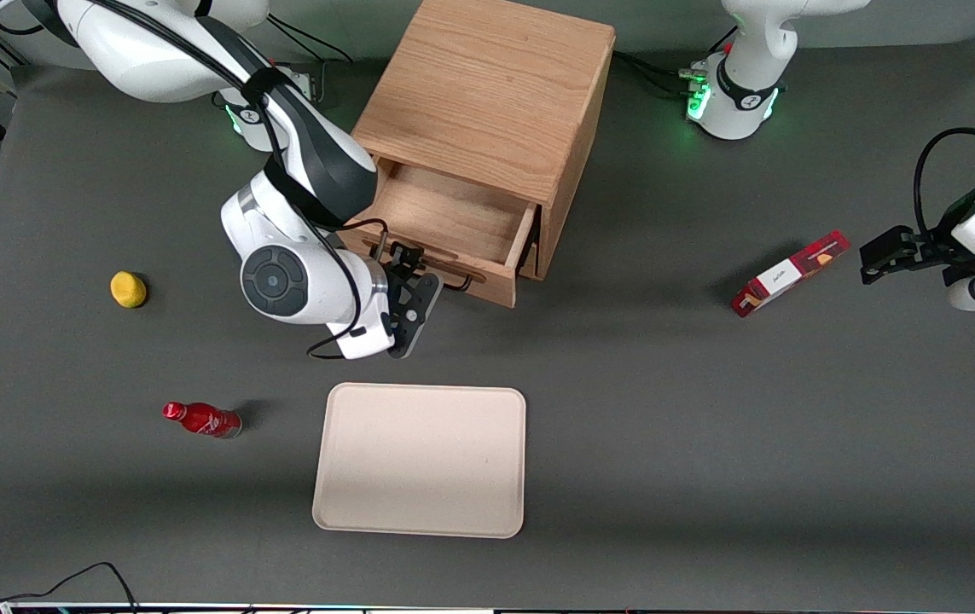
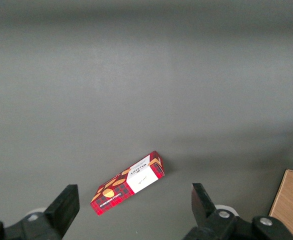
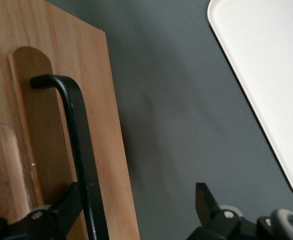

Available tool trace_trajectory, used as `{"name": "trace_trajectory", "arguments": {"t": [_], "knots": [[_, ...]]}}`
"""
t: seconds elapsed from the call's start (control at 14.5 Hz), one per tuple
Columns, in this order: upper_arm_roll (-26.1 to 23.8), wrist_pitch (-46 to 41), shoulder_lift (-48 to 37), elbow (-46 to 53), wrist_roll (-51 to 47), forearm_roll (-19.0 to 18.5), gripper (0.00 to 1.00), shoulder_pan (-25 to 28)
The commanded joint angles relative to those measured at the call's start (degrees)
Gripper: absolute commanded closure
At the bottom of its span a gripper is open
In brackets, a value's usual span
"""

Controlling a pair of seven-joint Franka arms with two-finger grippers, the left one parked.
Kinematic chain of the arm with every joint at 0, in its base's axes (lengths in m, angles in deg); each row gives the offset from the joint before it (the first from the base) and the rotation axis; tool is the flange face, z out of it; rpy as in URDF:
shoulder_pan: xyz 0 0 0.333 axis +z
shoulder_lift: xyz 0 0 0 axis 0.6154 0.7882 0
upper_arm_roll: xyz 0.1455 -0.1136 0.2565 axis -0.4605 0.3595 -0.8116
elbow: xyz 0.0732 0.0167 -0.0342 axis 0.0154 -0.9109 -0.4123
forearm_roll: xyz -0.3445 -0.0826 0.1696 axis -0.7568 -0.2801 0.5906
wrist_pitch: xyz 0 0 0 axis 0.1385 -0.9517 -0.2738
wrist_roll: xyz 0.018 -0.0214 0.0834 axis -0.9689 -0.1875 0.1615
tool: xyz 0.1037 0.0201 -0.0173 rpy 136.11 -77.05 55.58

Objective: Close top drawer
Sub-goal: 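Push the drawer into the cabinet with the right gripper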

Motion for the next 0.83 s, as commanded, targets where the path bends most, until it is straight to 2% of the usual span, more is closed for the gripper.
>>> {"name": "trace_trajectory", "arguments": {"t": [0.0, 0.41, 0.76], "knots": [[-0.44, 1.44, -3.86, -4.81, -1.05, 1.93, 0.00, -0.65], [-1.14, 4.95, -8.25, -11.22, -1.05, 6.50, 0.00, -0.56], [-2.54, 5.92, -10.01, -13.33, -2.71, 6.68, 0.00, -0.56]]}}
